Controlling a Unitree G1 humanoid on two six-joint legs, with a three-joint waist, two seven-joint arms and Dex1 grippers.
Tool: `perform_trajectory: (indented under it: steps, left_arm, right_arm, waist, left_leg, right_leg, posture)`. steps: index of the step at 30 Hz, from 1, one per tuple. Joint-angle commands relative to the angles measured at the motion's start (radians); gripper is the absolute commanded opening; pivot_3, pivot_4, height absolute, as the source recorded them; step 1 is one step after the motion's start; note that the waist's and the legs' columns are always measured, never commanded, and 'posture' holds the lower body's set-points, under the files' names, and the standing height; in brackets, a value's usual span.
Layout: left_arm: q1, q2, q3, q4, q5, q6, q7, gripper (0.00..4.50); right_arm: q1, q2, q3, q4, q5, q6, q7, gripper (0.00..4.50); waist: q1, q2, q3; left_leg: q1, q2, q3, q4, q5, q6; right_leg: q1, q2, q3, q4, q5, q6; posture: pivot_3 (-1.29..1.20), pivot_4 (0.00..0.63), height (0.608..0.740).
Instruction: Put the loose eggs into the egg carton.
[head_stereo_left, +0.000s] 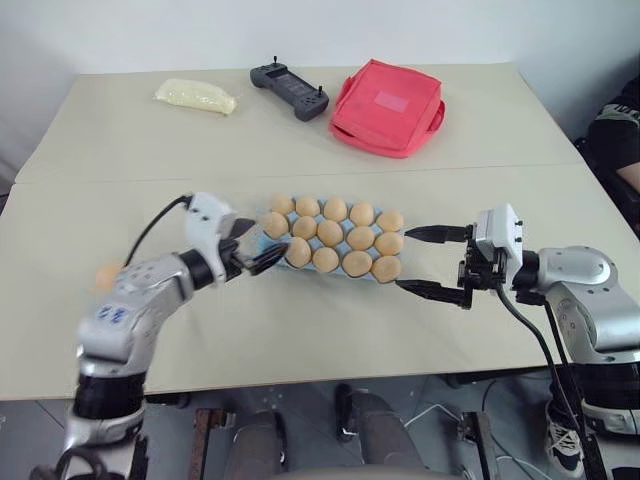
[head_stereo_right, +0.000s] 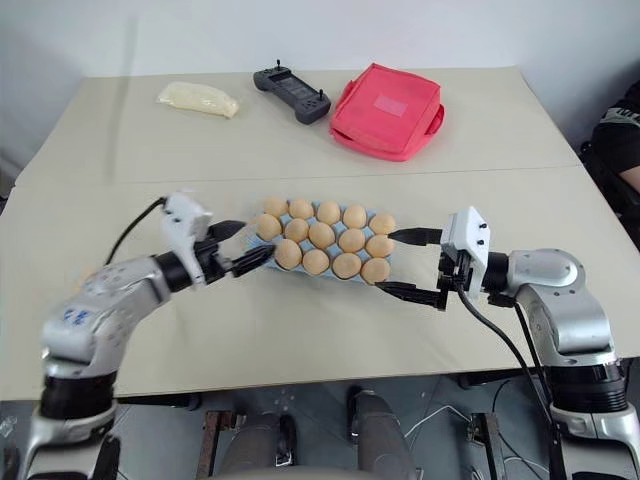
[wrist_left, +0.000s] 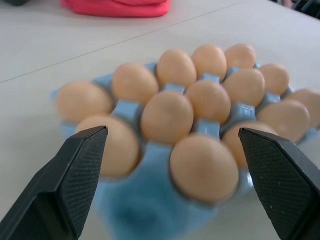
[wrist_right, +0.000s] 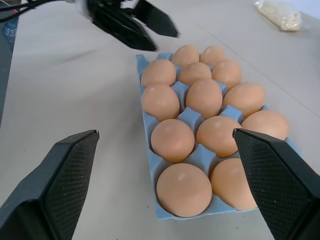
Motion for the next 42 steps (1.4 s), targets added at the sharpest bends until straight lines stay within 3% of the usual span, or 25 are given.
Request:
perform_trajectory:
  steps: [1, 8, 14, 21, 29, 42]
  left_arm:
    - [0.071, 0.034, 0.156, -0.089, -0.034, 0.021, 0.032, 4.47]
    - [0.322, -0.003, 0.459, -0.216, -0.102, 0.062, 0.094, 4.47]
    - [0.509, -0.052, 0.625, -0.272, -0.140, 0.043, 0.121, 4.47]
    - [0.611, -0.077, 0.742, -0.261, -0.161, 0.003, 0.144, 4.47]
    - [0.578, -0.051, 0.740, -0.197, -0.136, -0.011, 0.225, 4.47]
    - [0.270, 0.083, 0.516, 0.047, -0.058, 0.097, 0.333, 4.47]
  right_arm:
    - [-0.042, 0.004, 0.003, 0.020, 0.023, -0.034, 0.038, 4.50]
    - [-0.133, 0.018, 0.058, 0.125, -0.003, -0.056, 0.099, 4.50]
    - [-0.206, 0.040, 0.097, 0.208, -0.022, -0.086, 0.135, 4.50]
    - [-0.234, 0.050, 0.115, 0.239, -0.032, -0.093, 0.160, 4.50]
    - [-0.247, 0.054, 0.118, 0.245, -0.040, -0.087, 0.164, 4.50]
    - [-0.202, 0.036, 0.103, 0.176, -0.036, -0.052, 0.115, 4.50]
  waist:
    - [0.002, 0.000, 0.000]
    - [0.000, 0.000, 0.000]
    - [0.002, 0.000, 0.000]
    - [0.002, 0.000, 0.000]
    - [0.001, 0.000, 0.000]
    - [-0.002, 0.000, 0.000]
  left_leg:
    - [0.000, 0.000, 0.000, 0.000, 0.000, 0.000]
    - [0.000, 0.000, 0.001, 0.001, 0.000, 0.000]
    - [0.000, 0.001, 0.000, 0.000, -0.001, 0.000]
    - [-0.001, 0.001, -0.001, 0.001, 0.000, 0.000]
    - [-0.001, 0.002, -0.001, 0.000, -0.001, 0.000]
    - [0.000, 0.002, 0.001, -0.001, -0.002, -0.002]
  right_leg:
    - [0.000, 0.000, 0.000, 0.000, 0.000, 0.000]
    - [0.000, -0.001, 0.001, -0.001, 0.000, 0.000]
    - [0.000, -0.001, 0.000, -0.002, -0.001, -0.001]
    - [0.000, -0.002, -0.001, -0.004, -0.001, -0.002]
    - [0.000, -0.002, 0.000, -0.005, -0.001, -0.002]
    - [0.000, -0.003, -0.001, -0.002, 0.000, -0.001]
  posture:
    - [0.00, 0.150, 0.740]
    - [0.00, 0.150, 0.740]
    - [0.00, 0.150, 0.740]
    - [0.00, 0.150, 0.740]
    - [0.00, 0.150, 0.740]
    - [0.00, 0.150, 0.740]
